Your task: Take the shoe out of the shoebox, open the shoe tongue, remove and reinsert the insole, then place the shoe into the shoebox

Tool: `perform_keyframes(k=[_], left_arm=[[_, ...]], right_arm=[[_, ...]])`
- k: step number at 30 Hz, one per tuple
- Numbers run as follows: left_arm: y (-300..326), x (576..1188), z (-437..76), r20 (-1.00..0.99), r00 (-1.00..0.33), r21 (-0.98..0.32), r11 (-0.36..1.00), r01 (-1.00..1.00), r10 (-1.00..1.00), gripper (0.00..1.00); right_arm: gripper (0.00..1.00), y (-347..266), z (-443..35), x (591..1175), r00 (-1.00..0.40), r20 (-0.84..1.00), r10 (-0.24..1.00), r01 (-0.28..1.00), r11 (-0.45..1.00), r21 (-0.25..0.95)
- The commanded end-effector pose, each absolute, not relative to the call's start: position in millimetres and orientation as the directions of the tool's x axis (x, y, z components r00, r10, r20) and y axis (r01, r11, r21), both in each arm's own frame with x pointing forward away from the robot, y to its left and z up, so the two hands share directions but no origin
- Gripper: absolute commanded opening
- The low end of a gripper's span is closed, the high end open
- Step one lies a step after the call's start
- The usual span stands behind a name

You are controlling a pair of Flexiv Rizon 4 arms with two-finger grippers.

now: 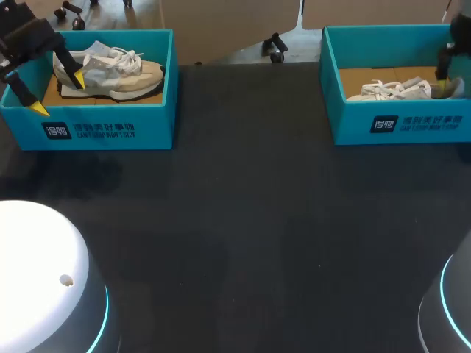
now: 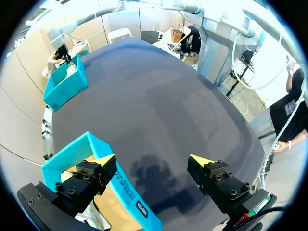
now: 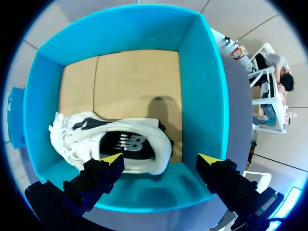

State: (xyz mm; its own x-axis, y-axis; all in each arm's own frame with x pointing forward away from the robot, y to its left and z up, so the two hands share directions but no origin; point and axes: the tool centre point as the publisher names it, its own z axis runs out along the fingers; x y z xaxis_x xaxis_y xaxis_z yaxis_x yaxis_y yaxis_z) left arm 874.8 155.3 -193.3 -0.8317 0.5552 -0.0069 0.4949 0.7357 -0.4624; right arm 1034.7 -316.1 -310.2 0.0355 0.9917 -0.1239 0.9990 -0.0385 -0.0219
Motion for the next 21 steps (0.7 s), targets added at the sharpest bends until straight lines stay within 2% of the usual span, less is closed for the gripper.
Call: perform_keyframes(k=[1,21], left_arm=[[155.6,874.7,-193.1,-0.006,-0.831,-0.461,0.736,0.496,0.556,1.0],[155.6,874.7,-193.1,-0.006,-0.831,-0.461,0.736,0.496,0.556,1.0]], right_arm=[[1.0,-309.0,-295.8,1022.0,0.03,-0.11,0.993,0.999,-0.031,-0.008],[1.0,-245.4,-245.3,959.7,-0.008,-0.074,0.997,1.0,0.006,-0.026]])
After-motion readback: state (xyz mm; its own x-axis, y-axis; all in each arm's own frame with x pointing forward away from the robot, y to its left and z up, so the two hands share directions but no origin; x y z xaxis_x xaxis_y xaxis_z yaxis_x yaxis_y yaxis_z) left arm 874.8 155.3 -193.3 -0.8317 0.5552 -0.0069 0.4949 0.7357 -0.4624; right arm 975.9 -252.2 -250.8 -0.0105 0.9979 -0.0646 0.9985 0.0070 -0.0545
